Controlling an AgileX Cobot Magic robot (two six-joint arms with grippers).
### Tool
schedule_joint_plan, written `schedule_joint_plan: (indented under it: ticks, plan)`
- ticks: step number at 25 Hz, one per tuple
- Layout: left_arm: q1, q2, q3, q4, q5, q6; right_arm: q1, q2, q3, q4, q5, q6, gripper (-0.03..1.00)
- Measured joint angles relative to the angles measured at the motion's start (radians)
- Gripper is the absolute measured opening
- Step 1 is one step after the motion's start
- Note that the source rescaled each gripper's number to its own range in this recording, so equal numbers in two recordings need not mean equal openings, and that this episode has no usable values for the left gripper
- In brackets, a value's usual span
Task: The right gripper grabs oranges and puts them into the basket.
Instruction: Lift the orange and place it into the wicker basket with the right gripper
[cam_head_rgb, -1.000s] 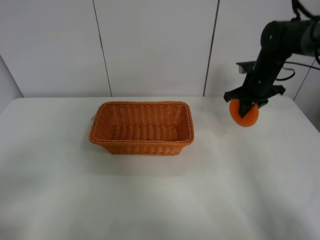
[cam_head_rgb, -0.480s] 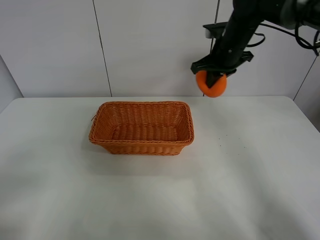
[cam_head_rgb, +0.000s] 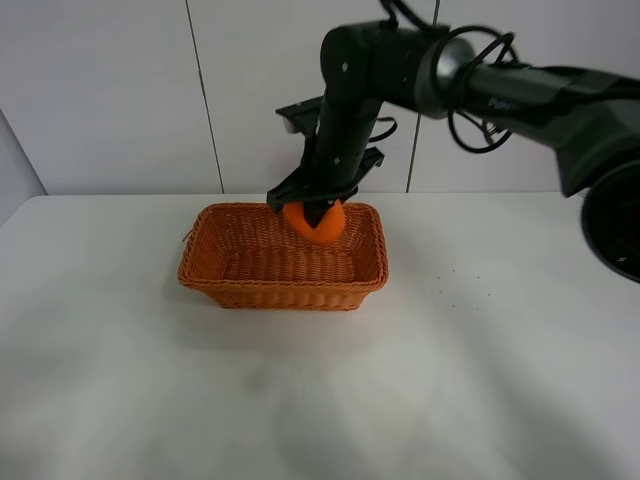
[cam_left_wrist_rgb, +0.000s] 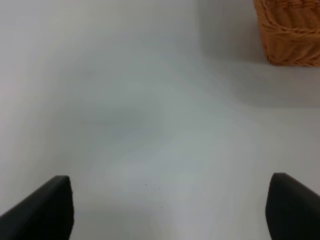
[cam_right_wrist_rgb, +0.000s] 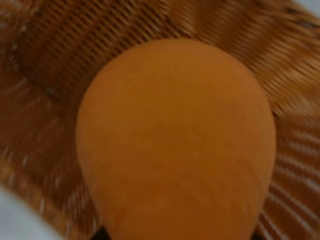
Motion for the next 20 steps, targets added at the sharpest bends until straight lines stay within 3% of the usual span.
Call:
schedule_joint_plan:
  ticks: [4, 11, 12, 14, 16, 17, 20]
  plan:
    - [0.000, 0.000, 0.000, 0.000, 0.000, 0.000, -0.001, 0.101, 0.000, -0.010, -0.081, 0.014, 0.00]
    - [0.000, 0.000, 0.000, 0.000, 0.000, 0.000, -0.003, 0.144, -0.025, -0.011, -0.104, 0.017, 0.03]
    - [0.000, 0.000, 0.000, 0.000, 0.000, 0.000, -0.003, 0.144, -0.035, -0.009, -0.102, 0.017, 0.12]
    - [0.000, 0.000, 0.000, 0.000, 0.000, 0.000, -0.003, 0.144, -0.057, -0.003, -0.092, 0.017, 0.40]
    - [0.000, 0.000, 0.000, 0.000, 0.000, 0.000, -0.003, 0.144, -0.078, 0.000, -0.071, 0.016, 0.76]
    - [0.000, 0.000, 0.000, 0.000, 0.000, 0.000, -0.003, 0.144, -0.090, 0.000, -0.060, 0.015, 0.86]
    - [0.000, 0.000, 0.000, 0.000, 0.000, 0.000, -0.003, 0.144, -0.127, 0.000, -0.029, 0.014, 0.97]
